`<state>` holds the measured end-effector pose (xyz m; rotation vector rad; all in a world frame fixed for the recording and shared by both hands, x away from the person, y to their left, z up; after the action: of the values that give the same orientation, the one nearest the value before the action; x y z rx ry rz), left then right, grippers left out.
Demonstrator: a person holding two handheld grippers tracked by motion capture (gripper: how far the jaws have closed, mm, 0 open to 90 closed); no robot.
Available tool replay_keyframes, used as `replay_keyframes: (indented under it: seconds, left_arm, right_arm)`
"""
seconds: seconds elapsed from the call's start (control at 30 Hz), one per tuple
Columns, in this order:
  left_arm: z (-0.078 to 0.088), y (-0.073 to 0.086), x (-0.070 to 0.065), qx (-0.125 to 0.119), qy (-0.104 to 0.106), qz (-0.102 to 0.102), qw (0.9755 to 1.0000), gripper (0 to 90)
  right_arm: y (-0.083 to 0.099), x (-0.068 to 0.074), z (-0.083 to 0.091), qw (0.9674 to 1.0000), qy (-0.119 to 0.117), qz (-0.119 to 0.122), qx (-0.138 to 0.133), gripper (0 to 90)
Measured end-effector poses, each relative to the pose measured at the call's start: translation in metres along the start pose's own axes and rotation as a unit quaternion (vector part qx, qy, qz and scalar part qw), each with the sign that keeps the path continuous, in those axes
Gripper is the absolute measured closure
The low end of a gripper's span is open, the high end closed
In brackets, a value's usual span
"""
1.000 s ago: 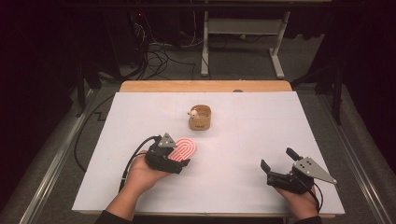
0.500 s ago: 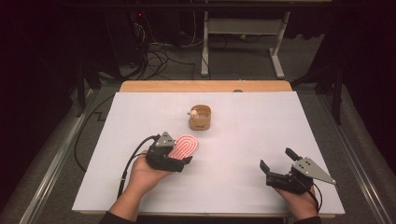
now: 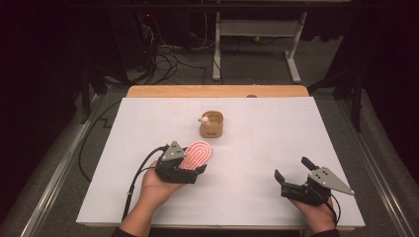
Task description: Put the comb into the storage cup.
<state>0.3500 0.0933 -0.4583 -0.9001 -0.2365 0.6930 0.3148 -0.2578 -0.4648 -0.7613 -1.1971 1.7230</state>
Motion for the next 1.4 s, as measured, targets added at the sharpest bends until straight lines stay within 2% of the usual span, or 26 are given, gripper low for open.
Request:
replay_keyframes:
  seconds: [0.17, 0.43, 0.6, 0.83, 1.07, 1.13, 1.17, 1.2, 1.23, 1.4]
  left_arm:
    - [0.007, 0.0, 0.003, -0.02, 0.0, 0.001, 0.9998, 18.1]
    - [0.01, -0.002, -0.003, -0.043, 0.003, -0.004, 0.9991, 18.1]
    - [0.014, -0.006, -0.008, -0.072, 0.008, -0.003, 0.9974, 18.1]
    - [0.015, -0.008, -0.012, -0.09, 0.007, -0.012, 0.9958, 18.1]
    - [0.02, -0.012, -0.02, -0.126, 0.008, -0.025, 0.9917, 18.1]
    - [0.022, -0.014, -0.023, -0.141, 0.013, -0.023, 0.9897, 18.1]
    - [0.022, -0.014, -0.023, -0.141, 0.013, -0.023, 0.9897, 18.1]
    - [0.024, -0.015, -0.025, -0.151, 0.017, -0.023, 0.9882, 18.1]
    - [0.024, -0.015, -0.025, -0.151, 0.017, -0.023, 0.9882, 18.1]
    - [0.028, -0.019, -0.031, -0.172, 0.021, -0.032, 0.9843, 18.1]
  right_arm:
    - [0.0, -0.001, -0.001, 1.0, 0.001, 0.0, 0.001, 0.3]
    - [0.001, 0.001, 0.0, 1.0, 0.0, 0.0, 0.004, 0.4]
    - [0.001, 0.001, -0.001, 1.0, -0.002, 0.0, 0.005, 0.4]
    - [0.001, 0.0, 0.0, 1.0, -0.001, -0.001, 0.003, 0.4]
    - [0.001, 0.002, 0.0, 1.0, -0.003, 0.002, 0.005, 0.4]
    - [0.001, 0.002, 0.0, 1.0, -0.003, 0.004, 0.005, 0.4]
    - [0.001, 0.002, 0.0, 1.0, -0.003, 0.004, 0.005, 0.4]
    - [0.001, 0.003, 0.0, 1.0, -0.004, 0.004, 0.005, 0.4]
    - [0.001, 0.003, 0.0, 1.0, -0.004, 0.004, 0.005, 0.4]
    - [0.0, 0.004, 0.0, 1.0, -0.005, 0.006, 0.005, 0.4]
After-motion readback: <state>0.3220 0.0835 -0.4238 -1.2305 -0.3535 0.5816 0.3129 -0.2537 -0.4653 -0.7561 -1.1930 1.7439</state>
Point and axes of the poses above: each handheld gripper's, and its own axes: z roughly backward along the jaws, y roughly out of its underside, x roughly to its left, the point moved 5 cm from there along -z, roughly forward along the jaws, and after that the axes turned 5 degrees about x, right-handed, at the moved point
